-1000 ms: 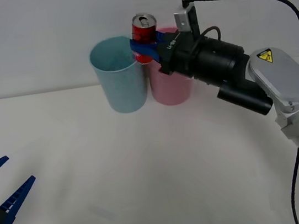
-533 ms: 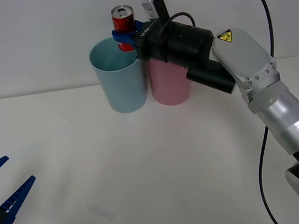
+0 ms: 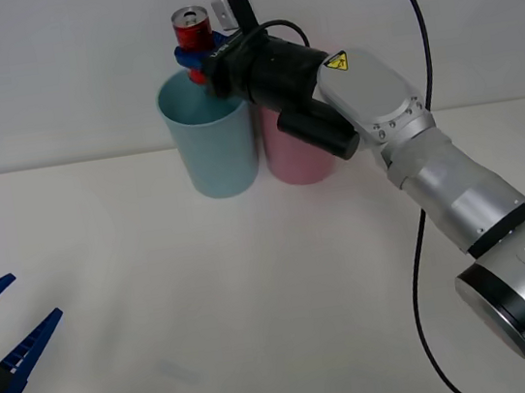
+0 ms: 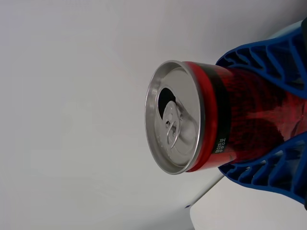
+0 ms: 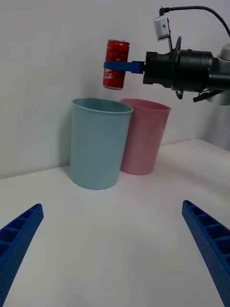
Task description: Grasp the object on the table and drop it into the matching bin: aluminum can to the light blue bin, PET bottle to the pink bin.
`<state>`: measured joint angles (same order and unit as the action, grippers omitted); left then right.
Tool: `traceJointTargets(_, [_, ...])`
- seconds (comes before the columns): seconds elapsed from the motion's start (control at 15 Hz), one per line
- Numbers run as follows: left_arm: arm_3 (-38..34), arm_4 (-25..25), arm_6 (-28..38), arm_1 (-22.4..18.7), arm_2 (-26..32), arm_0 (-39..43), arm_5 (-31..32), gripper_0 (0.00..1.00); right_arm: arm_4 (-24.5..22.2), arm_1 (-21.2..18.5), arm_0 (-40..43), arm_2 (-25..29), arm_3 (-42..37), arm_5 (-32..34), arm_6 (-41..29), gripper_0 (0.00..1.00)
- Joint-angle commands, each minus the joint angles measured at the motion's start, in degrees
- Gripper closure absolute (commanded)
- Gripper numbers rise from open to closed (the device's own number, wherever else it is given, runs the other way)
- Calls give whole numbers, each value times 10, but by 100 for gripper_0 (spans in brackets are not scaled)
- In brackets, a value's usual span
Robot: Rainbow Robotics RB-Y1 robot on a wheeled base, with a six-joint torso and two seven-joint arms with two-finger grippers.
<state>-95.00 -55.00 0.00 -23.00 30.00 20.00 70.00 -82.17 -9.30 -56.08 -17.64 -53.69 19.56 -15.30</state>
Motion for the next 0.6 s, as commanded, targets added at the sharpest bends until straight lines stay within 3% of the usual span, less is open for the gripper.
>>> traceJointTargets(0.07, [0,0,0,0,0,0,0,0,14,5,-3,-30,4,-44,0,98])
traceJointTargets(0.27, [0,0,0,0,0,0,0,0,15,7,-2,-31,3,-44,1,93])
traceJointTargets(0.33, [0,0,0,0,0,0,0,0,15,7,-2,-31,3,-45,1,62])
traceJointTargets(0.4, [0,0,0,0,0,0,0,0,15,7,-3,-31,3,-48,1,8])
traceJointTargets(0.47, [0,0,0,0,0,0,0,0,15,7,-3,-31,3,-50,2,0])
traceJointTargets(0.6, [0,0,0,0,0,0,0,0,15,7,-3,-31,3,-51,3,0])
